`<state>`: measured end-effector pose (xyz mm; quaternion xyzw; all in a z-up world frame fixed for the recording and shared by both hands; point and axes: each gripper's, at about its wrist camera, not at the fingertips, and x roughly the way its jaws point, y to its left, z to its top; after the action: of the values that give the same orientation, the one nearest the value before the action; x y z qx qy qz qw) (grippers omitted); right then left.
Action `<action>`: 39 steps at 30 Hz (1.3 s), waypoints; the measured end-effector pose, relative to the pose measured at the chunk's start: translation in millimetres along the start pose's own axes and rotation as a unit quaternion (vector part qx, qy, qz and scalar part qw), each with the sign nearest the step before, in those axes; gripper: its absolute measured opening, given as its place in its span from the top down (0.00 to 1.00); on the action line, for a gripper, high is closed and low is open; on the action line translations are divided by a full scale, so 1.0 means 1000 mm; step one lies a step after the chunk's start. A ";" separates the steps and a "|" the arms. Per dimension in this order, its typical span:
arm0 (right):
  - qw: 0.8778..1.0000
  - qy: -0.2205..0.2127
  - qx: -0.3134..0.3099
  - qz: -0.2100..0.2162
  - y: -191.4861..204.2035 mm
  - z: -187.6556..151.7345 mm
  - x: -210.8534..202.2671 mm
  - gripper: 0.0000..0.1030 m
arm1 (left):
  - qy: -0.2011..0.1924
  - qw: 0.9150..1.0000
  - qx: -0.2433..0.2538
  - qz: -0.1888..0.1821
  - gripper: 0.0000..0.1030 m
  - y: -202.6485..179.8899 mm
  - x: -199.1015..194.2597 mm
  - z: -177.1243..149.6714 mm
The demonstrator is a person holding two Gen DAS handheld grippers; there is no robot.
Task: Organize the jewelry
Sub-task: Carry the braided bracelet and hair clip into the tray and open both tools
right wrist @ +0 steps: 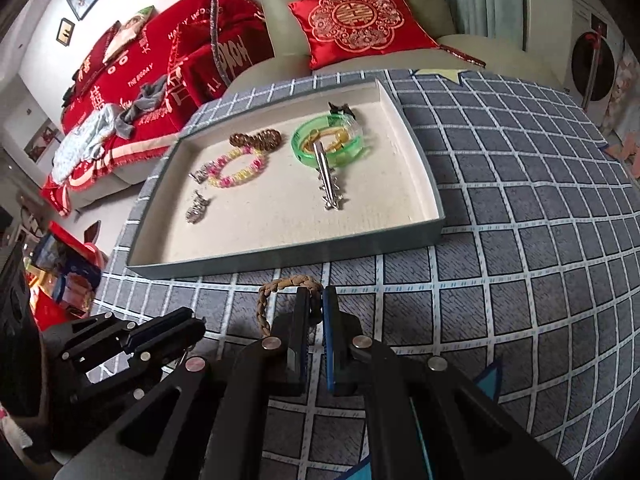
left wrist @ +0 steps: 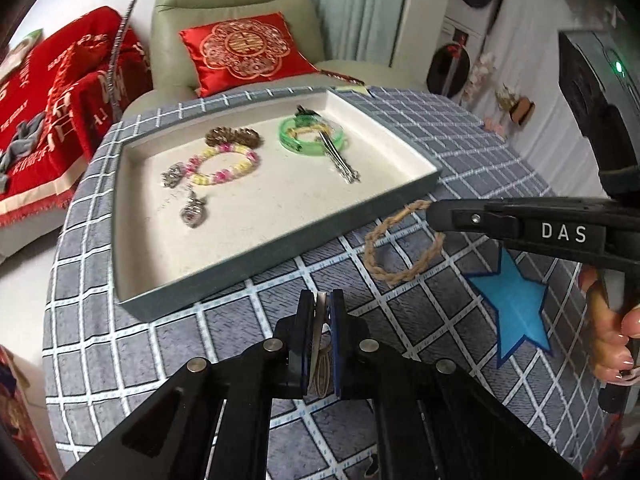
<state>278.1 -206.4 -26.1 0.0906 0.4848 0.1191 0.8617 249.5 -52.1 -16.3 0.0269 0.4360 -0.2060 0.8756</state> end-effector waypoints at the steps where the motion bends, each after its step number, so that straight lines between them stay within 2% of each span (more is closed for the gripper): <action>1: 1.000 -0.003 -0.001 0.002 0.001 0.001 -0.003 0.94 | -0.004 1.000 -0.004 0.000 0.79 0.002 -0.004 0.001; 11: 0.999 -0.035 -0.011 0.013 0.016 0.015 -0.031 0.94 | -0.044 0.999 -0.031 0.006 0.79 0.019 -0.028 0.023; 18: 0.999 -0.047 -0.008 0.017 0.025 0.040 -0.027 0.94 | -0.062 0.997 -0.043 0.028 0.79 0.038 -0.026 0.048; 30: 0.999 -0.035 0.019 0.011 0.022 0.076 0.024 0.94 | -0.040 0.995 -0.070 0.061 0.79 0.069 0.019 0.072; 39: 0.999 -0.010 0.039 0.003 0.003 0.080 0.064 0.94 | -0.016 0.995 -0.067 0.077 0.79 0.075 0.049 0.073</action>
<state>378.6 -188.0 -36.1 0.1268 0.4801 0.1019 0.8620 359.7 -16.5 -18.7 -0.0013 0.4317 -0.1087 0.8954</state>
